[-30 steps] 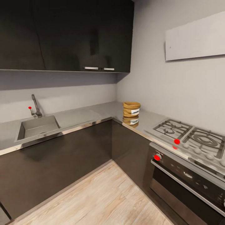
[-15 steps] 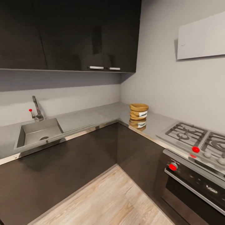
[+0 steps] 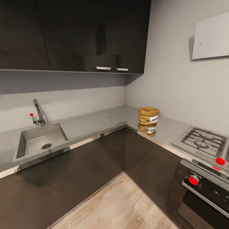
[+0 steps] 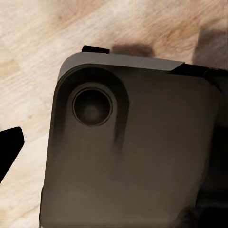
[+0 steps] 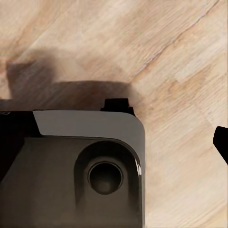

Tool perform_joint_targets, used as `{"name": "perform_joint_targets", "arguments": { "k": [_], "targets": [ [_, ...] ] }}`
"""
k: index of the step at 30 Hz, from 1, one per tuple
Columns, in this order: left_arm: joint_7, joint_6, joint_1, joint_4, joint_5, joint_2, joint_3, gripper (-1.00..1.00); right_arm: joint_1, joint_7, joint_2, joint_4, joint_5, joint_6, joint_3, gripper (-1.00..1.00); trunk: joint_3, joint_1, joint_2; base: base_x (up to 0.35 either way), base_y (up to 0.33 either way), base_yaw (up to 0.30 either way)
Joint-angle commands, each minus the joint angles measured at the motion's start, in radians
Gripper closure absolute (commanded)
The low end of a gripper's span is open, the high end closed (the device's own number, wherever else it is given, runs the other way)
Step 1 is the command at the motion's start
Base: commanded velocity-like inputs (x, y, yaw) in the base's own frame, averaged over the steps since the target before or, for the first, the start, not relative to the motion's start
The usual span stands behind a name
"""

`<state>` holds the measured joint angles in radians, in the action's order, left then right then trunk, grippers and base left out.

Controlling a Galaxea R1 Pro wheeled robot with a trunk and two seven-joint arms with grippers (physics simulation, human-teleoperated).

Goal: In the kitchen, take the popcorn bag from the countertop, put it into the microwave, and heat it until the popcorn is cooked so the cooked popcorn ends up inside the bag.

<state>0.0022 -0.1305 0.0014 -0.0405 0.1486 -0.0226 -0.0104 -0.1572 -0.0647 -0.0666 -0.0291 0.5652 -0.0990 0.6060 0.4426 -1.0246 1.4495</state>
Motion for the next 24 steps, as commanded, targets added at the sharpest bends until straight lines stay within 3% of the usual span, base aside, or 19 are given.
{"name": "perform_joint_targets", "arguments": {
  "k": [1,14,24],
  "targets": [
    [0.001,-0.001,0.000,-0.001,0.006,0.000,0.000,-1.00,-0.001,-0.001,-0.001,-0.003,0.005,-0.005,0.008,-1.00,0.001,0.000,0.000,0.213,0.184,0.000],
    [0.004,-0.001,0.000,-0.001,0.006,0.000,0.000,-1.00,-0.001,-0.001,-0.001,-0.003,0.005,-0.004,0.009,-1.00,0.001,0.000,0.000,0.207,0.174,-0.009],
    [0.005,-0.001,0.000,-0.001,0.008,0.000,0.000,-1.00,-0.001,-0.001,-0.001,-0.003,0.005,0.002,0.008,-1.00,-0.006,0.000,0.000,0.167,0.136,-0.144]
  ]
}}
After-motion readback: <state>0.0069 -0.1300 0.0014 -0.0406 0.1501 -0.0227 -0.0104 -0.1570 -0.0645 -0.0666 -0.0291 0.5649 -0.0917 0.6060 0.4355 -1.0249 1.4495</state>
